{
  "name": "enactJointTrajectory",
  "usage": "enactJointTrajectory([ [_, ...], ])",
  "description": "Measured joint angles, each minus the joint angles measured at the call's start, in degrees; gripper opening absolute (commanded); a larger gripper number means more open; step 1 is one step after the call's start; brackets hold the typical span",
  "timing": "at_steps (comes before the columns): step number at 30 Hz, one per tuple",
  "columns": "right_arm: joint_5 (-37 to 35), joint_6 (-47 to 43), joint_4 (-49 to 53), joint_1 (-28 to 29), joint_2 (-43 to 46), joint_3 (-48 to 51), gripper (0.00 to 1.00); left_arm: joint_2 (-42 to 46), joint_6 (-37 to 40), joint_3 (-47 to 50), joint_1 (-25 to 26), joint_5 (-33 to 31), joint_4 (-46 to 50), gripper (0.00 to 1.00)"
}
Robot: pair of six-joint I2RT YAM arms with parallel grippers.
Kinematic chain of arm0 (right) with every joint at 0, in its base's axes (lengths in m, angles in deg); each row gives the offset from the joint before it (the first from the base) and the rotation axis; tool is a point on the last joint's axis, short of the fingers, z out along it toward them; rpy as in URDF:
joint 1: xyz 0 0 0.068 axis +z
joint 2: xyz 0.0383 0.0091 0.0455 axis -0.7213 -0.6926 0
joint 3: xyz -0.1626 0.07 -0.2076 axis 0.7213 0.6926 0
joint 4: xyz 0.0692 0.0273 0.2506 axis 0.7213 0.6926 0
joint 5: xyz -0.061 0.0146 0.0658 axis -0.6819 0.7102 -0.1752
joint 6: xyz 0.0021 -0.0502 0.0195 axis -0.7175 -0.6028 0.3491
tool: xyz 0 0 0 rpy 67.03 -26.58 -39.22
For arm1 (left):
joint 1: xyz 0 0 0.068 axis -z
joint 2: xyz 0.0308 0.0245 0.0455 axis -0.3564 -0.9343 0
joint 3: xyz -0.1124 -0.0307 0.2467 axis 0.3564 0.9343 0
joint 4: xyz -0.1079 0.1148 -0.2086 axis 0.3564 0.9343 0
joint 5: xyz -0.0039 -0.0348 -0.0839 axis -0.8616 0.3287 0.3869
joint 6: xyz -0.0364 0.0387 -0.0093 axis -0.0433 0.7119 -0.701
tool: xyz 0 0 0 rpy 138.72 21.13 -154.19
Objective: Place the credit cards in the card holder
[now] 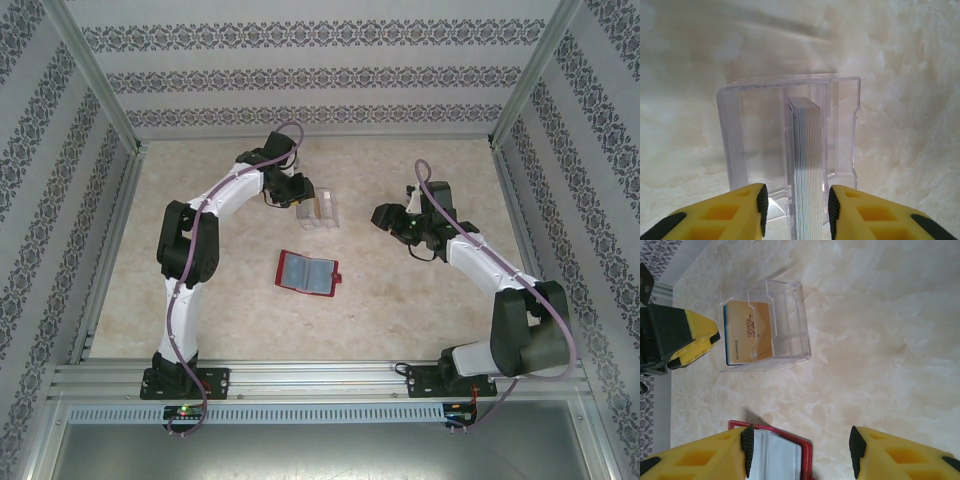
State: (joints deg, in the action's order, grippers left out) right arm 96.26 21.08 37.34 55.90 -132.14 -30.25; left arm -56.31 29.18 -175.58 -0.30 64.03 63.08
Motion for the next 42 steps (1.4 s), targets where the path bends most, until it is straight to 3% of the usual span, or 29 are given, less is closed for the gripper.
enactJointTrajectory([
  [13,0.11,0.00,0.00,-0.26,-0.02,0.00,0.55,-2.19,-0.02,-1.55,0.04,5.09,-0.15,0.37],
  [26,0.13,0.00,0.00,-0.55,-0.02,0.00,0.55,-3.32,-0.39,-2.27,0.04,6.38,-0.22,0.14],
  [42,0.55,0.00,0.00,-0.63,-0.59,0.00,0.55,-3.32,-0.22,-2.25,0.04,5.16,-0.22,0.14],
])
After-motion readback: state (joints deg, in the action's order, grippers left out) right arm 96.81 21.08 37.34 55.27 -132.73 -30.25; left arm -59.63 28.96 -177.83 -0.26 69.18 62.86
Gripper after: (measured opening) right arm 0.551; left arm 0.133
